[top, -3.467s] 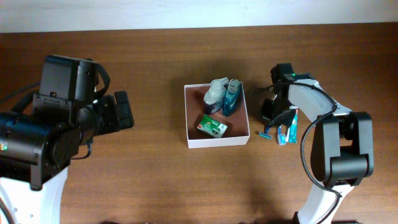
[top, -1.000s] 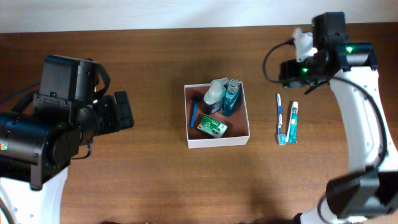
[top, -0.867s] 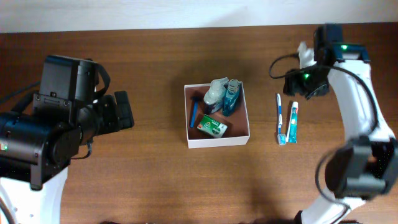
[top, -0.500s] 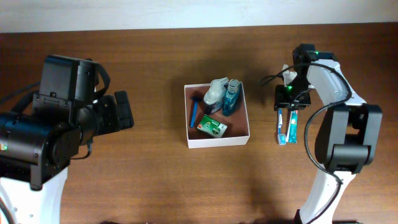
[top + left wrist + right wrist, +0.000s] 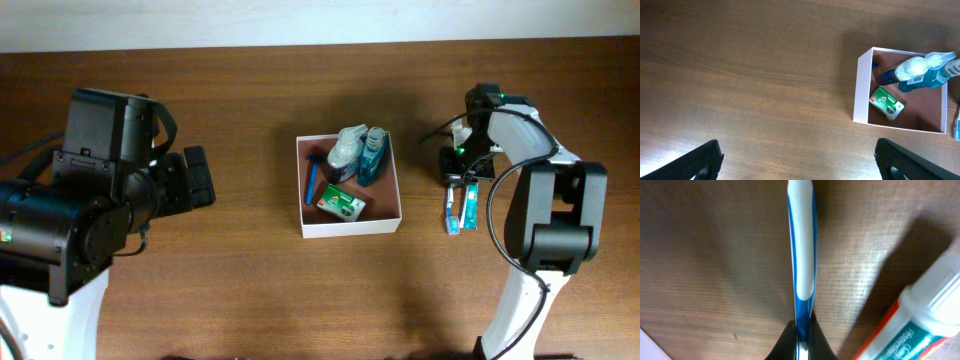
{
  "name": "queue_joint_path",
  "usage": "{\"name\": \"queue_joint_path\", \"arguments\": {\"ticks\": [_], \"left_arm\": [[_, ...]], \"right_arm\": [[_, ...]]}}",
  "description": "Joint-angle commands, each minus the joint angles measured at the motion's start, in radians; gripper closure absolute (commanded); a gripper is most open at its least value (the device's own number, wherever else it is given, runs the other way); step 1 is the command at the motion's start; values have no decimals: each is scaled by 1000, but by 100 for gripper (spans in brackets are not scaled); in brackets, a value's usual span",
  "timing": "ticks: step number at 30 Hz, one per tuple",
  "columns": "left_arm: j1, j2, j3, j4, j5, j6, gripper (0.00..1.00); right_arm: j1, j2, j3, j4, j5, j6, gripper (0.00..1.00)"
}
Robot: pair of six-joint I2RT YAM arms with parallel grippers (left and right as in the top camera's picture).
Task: Pack container
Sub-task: 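Grasp the blue-white toothbrush with the right gripper, then place the toothbrush in the box and withdraw the right gripper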
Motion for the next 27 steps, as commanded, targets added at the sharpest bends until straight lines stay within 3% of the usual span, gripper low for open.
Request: {"name": "queue_joint_path", "arguments": {"ticks": [1, 9, 14, 17, 21, 27], "left_arm": [[3, -8, 5, 0, -14, 12, 1], [3, -8, 5, 0, -14, 12, 1], [3, -8, 5, 0, -14, 12, 1], [3, -8, 5, 0, -14, 12, 1], [3, -8, 5, 0, -14, 12, 1], [3, -8, 5, 0, -14, 12, 1]], "right_arm": [[11, -21, 33, -51, 60, 6, 96], [111, -270, 148, -179, 44, -42, 96], [368, -509, 151, -202, 22, -234, 96], [537, -525, 150, -195, 23, -402, 96], [654, -476, 144, -183, 23, -627, 96], [671, -368, 144, -180, 27, -948, 96]]}}
